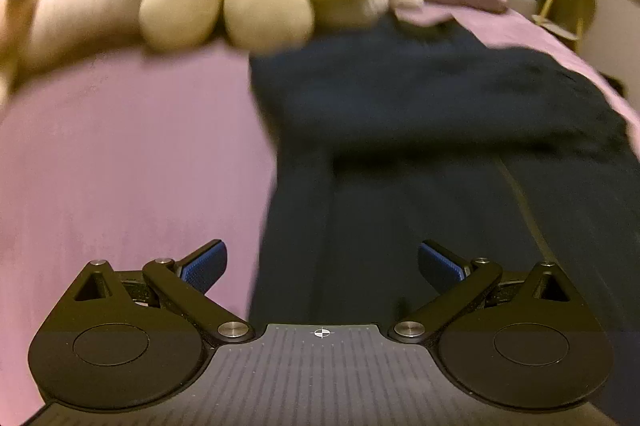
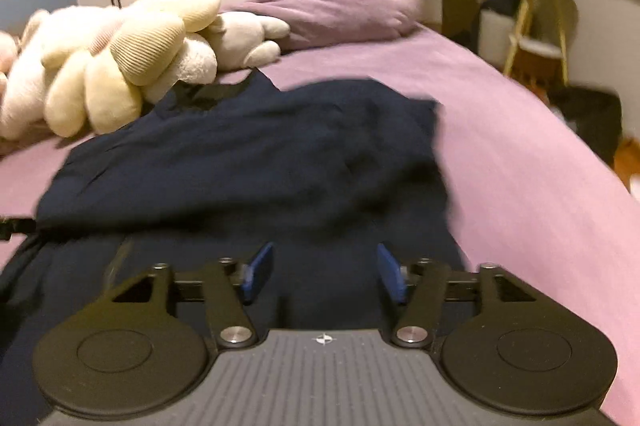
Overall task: Fold large clothes
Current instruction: 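Move both tools to the jacket hem and close on it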
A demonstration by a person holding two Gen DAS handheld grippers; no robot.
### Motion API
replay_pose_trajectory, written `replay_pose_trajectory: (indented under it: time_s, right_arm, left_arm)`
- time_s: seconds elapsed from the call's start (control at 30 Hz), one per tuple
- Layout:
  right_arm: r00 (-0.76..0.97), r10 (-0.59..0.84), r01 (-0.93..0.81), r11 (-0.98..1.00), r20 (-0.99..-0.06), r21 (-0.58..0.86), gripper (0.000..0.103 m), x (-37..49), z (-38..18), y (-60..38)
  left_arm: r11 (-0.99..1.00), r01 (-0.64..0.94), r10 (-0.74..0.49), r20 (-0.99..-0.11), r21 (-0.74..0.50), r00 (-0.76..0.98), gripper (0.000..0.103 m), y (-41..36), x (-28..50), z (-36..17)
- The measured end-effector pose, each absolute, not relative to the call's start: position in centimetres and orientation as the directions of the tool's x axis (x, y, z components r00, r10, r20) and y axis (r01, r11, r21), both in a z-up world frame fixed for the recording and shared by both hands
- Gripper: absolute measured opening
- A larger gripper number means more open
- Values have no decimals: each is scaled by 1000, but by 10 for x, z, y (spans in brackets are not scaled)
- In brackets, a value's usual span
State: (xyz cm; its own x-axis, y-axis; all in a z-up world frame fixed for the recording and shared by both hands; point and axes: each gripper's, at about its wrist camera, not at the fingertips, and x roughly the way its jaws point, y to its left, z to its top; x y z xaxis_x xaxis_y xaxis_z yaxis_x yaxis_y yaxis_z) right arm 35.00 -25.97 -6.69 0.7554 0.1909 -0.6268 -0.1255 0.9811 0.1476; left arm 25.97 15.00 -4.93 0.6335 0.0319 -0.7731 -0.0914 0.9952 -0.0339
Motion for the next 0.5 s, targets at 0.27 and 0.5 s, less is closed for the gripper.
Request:
replay_pose_trajectory:
  time_s: [0.27, 0.5]
  right_arm:
    - [605, 238, 79, 932, -760, 354, 74, 207, -92, -376]
    - [551, 379, 52, 873, -743, 484, 59, 190, -110, -398]
  left_arm:
    - [938, -281, -31, -854, -204, 520, 103, 177, 126, -77]
    - [907, -309, -99, -859, -286, 503, 87, 191, 104, -86]
